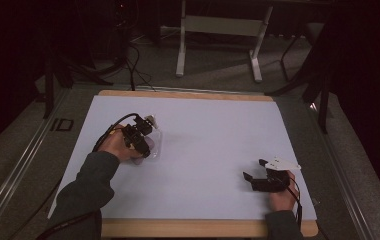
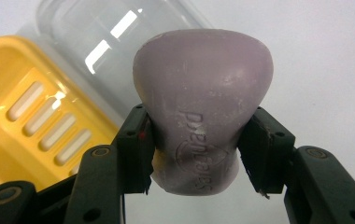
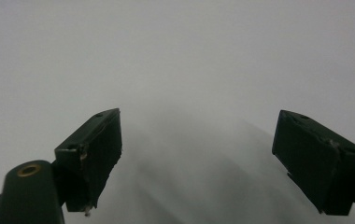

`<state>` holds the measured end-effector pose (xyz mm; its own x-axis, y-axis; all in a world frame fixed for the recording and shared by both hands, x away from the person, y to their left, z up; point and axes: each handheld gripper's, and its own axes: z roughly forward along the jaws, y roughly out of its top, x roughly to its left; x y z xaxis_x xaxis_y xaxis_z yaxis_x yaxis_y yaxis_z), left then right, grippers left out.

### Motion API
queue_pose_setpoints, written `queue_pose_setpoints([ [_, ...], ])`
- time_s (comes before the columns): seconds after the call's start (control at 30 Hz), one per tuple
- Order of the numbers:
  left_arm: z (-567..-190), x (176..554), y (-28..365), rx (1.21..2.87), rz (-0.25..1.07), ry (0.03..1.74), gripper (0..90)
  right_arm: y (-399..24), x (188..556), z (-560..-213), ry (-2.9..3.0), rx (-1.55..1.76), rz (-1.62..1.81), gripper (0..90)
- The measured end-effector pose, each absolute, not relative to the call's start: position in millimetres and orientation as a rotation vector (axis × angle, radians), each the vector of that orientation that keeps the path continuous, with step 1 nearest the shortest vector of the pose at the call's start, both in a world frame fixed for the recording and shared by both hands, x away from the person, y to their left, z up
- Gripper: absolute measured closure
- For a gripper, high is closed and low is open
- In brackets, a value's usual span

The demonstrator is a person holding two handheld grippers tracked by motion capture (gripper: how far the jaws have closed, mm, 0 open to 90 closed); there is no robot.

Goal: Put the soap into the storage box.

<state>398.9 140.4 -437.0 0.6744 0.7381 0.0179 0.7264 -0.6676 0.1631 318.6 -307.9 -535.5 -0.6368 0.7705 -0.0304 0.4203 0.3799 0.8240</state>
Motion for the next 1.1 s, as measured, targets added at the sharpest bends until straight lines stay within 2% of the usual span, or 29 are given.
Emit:
queue_pose_setpoints([
  [1.1, -437, 427, 186, 2.609, 0.081, 1.470, 49.3, -308, 319, -535, 2.233, 1.030, 1.154, 15.5],
])
